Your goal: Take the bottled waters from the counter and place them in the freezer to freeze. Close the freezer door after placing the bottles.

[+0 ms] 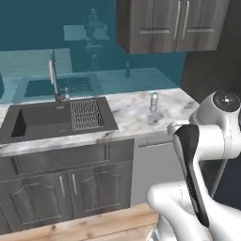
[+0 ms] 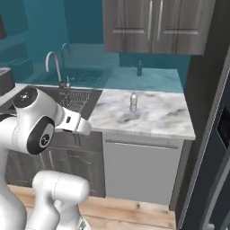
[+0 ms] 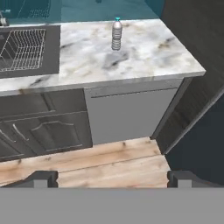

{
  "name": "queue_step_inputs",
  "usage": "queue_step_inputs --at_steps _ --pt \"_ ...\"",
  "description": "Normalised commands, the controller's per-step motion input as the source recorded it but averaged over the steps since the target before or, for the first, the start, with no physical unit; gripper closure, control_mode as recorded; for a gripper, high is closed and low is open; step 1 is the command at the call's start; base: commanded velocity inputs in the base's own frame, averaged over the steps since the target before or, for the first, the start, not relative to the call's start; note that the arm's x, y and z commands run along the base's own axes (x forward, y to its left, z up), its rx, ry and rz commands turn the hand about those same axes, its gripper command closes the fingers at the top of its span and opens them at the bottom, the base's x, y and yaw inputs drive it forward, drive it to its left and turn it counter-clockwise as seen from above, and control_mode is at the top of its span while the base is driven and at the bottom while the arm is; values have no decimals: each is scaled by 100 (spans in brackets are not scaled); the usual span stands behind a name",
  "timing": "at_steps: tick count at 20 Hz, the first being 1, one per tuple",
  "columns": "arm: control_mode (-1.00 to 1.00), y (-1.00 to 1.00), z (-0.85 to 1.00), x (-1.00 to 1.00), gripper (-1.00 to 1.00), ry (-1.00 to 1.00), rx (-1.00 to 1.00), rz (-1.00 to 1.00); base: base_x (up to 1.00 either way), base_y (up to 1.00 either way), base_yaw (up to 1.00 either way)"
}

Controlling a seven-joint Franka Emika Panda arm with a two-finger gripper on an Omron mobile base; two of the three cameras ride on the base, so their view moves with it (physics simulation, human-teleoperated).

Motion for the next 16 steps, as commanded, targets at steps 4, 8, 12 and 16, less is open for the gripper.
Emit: queue_step_inputs --at_steps 4,8,12,16 --pt "100 0 0 0 -100 0 0 0 63 68 -34" --pt "100 0 0 0 -100 0 0 0 31 56 -17" --pt "100 0 0 0 -100 0 0 0 13 29 -14" --pt "100 0 0 0 -100 0 0 0 20 4 -16"
